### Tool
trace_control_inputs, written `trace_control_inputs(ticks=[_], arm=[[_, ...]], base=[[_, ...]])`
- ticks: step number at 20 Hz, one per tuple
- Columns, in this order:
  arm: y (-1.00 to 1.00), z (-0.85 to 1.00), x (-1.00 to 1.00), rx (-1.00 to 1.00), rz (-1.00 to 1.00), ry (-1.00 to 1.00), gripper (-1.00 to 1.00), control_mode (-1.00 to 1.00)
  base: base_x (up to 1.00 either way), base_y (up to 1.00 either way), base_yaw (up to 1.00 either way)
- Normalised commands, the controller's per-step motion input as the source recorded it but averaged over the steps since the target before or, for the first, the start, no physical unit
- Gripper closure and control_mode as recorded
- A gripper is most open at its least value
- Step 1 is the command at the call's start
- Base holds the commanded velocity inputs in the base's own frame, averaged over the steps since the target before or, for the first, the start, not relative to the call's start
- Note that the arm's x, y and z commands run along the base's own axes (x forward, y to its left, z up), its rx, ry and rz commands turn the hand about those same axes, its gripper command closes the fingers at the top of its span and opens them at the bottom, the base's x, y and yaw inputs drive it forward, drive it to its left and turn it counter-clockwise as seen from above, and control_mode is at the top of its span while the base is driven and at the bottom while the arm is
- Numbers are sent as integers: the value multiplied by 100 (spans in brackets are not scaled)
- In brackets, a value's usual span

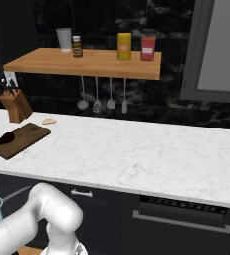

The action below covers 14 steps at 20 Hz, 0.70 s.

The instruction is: Place the appropriate cutting tool for cutting the avocado skin on the cutting board.

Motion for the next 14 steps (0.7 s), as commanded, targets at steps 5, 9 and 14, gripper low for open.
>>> trace_control_inputs(ticks=[5,9,14], arm=[[-21,23,0,0,-9,0,100,-100],[-22,40,-7,0,-9,0,100,-100],[-3,43,0,0,-9,0,100,-100]], base=[[0,0,0],[0,0,0],[0,0,0]])
